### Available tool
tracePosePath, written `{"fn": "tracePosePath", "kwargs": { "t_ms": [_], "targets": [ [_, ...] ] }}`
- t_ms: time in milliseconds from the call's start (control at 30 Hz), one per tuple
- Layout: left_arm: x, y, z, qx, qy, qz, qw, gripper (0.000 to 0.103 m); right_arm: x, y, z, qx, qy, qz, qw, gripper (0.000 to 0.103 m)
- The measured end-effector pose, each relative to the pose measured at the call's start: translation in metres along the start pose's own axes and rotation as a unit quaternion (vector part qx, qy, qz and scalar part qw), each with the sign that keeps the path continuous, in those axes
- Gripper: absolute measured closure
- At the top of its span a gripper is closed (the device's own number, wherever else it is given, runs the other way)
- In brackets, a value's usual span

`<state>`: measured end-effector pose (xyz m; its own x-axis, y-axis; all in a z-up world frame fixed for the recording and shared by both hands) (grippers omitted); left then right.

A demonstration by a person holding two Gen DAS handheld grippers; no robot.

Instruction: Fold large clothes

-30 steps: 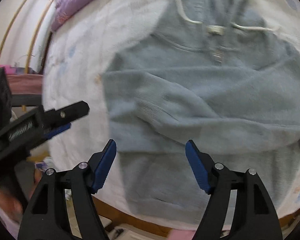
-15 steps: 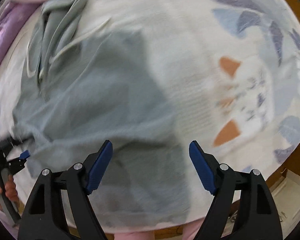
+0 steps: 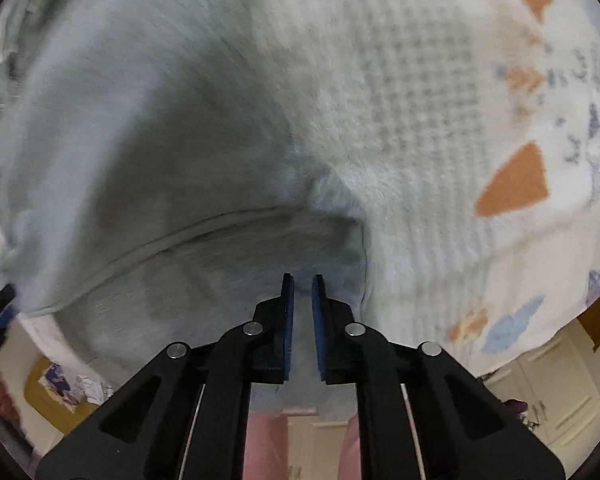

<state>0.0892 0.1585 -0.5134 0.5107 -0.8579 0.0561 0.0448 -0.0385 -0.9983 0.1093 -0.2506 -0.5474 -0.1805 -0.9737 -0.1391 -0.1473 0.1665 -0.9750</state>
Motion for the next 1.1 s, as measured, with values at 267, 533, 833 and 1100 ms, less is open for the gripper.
{"fn": "tracePosePath", "kwargs": {
  "t_ms": [267,533,833,1100],
  "targets": [
    [0.017,0.029,0.021,0.005,-0.008,-0.032,0.9995,0.037,-0.009,-0.064,0.099,0.123,-0.022,0.006,0.992,0.053],
    [0.032,0.005,0.033,0.059,0.029,-0.05,0.9966,0.086,-0.013,-0.027,0.155,0.097,-0.015,0.001,0.995,0.1],
    [0.07,-0.043,0.07,0.125,0.074,-0.092,0.9852,0.086,0.027,-0.072,0.167,0.16,0.055,0.007,0.986,0.102],
    [0.035,0.054,0.027,-0.007,0.063,-0.012,0.9979,0.04,0.033,-0.066,0.143,0.116,0.03,0.049,0.992,0.062]
  ]
}}
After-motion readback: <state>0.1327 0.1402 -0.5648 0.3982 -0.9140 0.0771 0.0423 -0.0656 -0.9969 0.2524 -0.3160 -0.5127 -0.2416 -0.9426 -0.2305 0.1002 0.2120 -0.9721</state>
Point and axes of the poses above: each gripper's, at about its wrist camera, not at the fingertips, and y roughly the way its jaws point, x to its right, z to its top, the point moved 8 cm from there along y, roughly the way its jaws point, and after that the axes turned 13 degrees about x, right-handed, at the moved point
